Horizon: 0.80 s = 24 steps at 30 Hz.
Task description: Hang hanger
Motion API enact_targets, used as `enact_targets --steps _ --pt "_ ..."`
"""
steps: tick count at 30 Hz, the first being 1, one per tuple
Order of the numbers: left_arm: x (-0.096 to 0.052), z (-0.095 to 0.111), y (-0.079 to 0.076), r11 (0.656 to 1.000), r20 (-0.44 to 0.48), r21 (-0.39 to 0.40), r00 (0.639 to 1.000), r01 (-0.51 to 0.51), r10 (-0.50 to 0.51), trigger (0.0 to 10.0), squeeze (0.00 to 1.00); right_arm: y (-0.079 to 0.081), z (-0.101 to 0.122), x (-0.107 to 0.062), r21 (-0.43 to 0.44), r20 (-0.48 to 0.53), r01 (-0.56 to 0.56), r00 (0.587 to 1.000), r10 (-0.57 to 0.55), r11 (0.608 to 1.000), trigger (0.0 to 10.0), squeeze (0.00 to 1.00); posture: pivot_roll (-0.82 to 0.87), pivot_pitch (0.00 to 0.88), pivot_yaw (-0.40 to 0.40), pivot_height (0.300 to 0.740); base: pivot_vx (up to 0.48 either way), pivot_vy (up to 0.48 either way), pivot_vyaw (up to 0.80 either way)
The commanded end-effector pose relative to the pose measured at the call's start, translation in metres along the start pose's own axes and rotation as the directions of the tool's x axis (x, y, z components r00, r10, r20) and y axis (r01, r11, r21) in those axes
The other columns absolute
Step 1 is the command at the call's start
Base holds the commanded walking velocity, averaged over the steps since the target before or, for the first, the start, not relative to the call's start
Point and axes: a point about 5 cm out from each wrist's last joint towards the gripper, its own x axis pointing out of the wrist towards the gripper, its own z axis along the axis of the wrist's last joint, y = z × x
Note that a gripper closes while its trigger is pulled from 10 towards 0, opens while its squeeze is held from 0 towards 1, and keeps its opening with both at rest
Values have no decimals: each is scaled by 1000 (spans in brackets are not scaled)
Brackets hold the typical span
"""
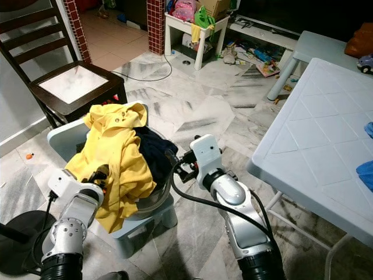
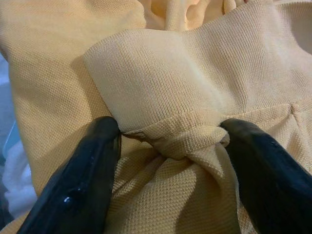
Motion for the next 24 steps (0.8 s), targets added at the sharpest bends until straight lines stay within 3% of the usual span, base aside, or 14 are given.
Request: enact_targets --steps 1,18,24 --pt "-5 -34 4 999 -103 -10 994 -35 34 0 0 -5 2 1 -7 8 15 1000 -15 1000 10000 0 -56 113 -69 740 0 0 0" --pt "-1 -15 11 996 -2 53 997 -77 77 0 0 -4 3 6 -9 18 21 1000 -21 1000 10000 0 -42 90 -67 740 0 0 0" --pt "-3 -4 16 978 94 159 988 -137 123 0 0 -5 2 7 -10 21 24 1000 -23 1000 10000 0 -39 85 -67 740 0 0 0"
